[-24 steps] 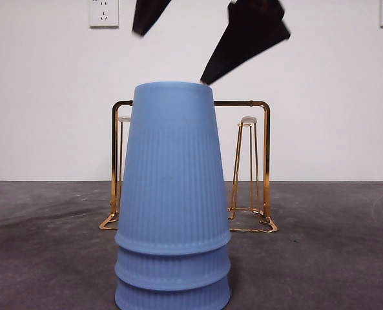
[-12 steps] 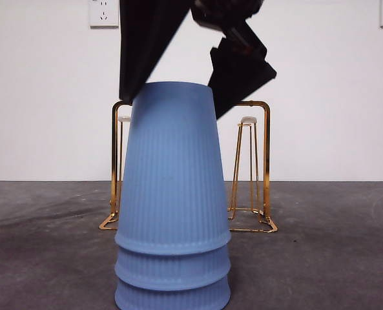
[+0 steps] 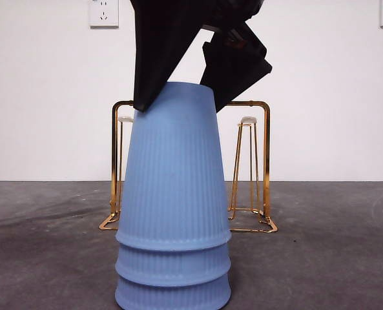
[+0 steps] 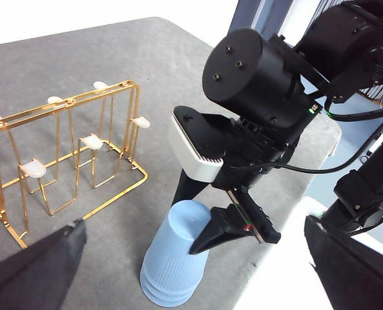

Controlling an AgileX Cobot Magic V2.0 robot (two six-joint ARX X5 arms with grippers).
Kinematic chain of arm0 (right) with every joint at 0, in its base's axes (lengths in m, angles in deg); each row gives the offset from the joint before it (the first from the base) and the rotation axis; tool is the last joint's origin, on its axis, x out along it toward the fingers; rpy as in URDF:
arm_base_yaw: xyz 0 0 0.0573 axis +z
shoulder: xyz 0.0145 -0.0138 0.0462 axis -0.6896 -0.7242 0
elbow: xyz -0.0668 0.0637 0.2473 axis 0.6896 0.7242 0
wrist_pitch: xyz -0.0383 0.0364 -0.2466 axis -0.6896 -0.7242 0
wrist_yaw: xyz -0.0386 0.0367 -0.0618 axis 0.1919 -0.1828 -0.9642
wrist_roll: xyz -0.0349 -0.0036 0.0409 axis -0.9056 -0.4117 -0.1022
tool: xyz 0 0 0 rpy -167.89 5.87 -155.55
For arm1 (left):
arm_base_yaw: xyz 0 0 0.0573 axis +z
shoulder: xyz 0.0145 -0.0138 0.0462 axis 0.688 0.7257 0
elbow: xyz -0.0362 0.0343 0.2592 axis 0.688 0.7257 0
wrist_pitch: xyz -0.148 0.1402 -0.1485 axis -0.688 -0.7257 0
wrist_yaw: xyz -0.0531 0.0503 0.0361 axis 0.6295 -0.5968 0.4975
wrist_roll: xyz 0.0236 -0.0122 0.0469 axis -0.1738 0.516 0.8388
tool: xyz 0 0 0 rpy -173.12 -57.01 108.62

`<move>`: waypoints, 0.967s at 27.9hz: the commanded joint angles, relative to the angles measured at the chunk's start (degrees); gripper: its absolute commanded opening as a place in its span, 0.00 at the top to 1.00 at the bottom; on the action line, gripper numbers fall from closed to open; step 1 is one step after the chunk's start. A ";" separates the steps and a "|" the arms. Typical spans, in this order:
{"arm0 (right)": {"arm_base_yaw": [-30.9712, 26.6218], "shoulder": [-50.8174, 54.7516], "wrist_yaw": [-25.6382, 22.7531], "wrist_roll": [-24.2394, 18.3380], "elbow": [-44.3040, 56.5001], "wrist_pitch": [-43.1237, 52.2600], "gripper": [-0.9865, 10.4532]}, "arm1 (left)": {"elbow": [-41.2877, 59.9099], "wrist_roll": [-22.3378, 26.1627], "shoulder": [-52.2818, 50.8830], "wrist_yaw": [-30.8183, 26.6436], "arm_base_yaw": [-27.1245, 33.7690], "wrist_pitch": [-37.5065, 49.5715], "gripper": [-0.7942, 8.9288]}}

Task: Pick the top cup and place it on cupholder, pick up the mid cup and place it on cupholder, last pick the bottom cup and place it on cupholder.

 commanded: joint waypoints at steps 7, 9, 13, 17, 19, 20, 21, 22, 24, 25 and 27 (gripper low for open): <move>0.87 -0.59 0.46 0.48 -5.84 -3.34 0.68 | -1.14 0.00 0.20 0.48 -0.74 0.52 0.37; 0.90 -0.59 0.52 0.50 -7.98 -4.70 0.68 | -1.14 0.00 0.20 0.48 -0.74 0.52 0.37; 0.87 -0.59 0.57 0.50 -12.92 -9.44 0.68 | -1.14 -0.02 0.20 0.48 -0.77 0.52 0.37; 0.87 -0.59 0.48 0.48 -18.03 -14.73 0.68 | -1.14 -0.02 0.20 0.48 -0.77 0.52 0.37; 0.87 -0.59 0.35 0.48 -20.52 -16.46 0.68 | -1.14 -0.02 0.20 0.50 -0.81 0.52 0.37; 0.87 -0.59 0.11 0.48 -21.86 -17.11 0.68 | -1.14 -0.02 0.20 0.48 -0.81 0.52 0.37; 0.85 -0.59 -0.48 0.46 -23.02 -17.66 0.68 | -1.14 -0.02 0.20 0.48 -0.81 0.52 0.37; 0.81 -0.59 -1.53 0.44 -24.28 -18.25 0.68 | -1.14 -0.02 0.20 0.48 -0.81 0.52 0.37; 0.59 -0.59 -4.42 0.39 -26.56 -19.69 0.68 | -1.14 -0.04 0.20 0.50 -0.81 0.52 0.37; 0.33 -0.57 -6.45 0.33 -27.65 -20.55 0.68 | -1.14 -0.04 0.20 0.48 -0.81 0.52 0.37; -0.39 -0.59 -10.03 0.31 -29.20 -22.03 0.68 | -1.14 -0.02 0.20 0.50 -0.81 0.52 0.37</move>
